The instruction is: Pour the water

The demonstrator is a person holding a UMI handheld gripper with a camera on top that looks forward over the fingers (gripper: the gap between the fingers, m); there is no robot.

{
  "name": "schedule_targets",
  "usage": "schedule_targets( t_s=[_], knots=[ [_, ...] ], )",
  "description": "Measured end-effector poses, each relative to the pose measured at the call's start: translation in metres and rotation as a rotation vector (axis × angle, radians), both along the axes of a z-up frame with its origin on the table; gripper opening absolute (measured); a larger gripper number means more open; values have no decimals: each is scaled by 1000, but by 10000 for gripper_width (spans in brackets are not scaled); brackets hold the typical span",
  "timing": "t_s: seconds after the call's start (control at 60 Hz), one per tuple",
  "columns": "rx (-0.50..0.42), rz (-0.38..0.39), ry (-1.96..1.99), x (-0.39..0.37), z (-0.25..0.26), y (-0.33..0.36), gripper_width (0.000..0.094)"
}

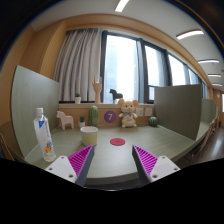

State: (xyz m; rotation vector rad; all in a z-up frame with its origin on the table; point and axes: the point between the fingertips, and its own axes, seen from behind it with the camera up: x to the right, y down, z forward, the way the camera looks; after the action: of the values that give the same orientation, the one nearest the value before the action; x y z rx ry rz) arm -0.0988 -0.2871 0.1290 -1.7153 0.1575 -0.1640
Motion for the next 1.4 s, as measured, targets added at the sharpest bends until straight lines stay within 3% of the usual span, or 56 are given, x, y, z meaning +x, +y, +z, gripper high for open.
schedule_targets(
  t_s=[0.133, 0.317, 0.583, 1.067, 1.133, 1.217, 1.4],
  knots=[
    [12, 45, 23, -42, -16, -8, 768],
    [2, 215, 14, -144, -40, -10, 777],
    [11, 379, 22, -239, -28, 21, 769],
    [8, 410, -18, -277, -12, 134, 765],
    [3, 410, -27, -279, -13, 143, 710],
    [8, 388, -69, -274, -16, 148, 566],
    [59, 392, -25, -278, -9, 150, 403]
  ],
)
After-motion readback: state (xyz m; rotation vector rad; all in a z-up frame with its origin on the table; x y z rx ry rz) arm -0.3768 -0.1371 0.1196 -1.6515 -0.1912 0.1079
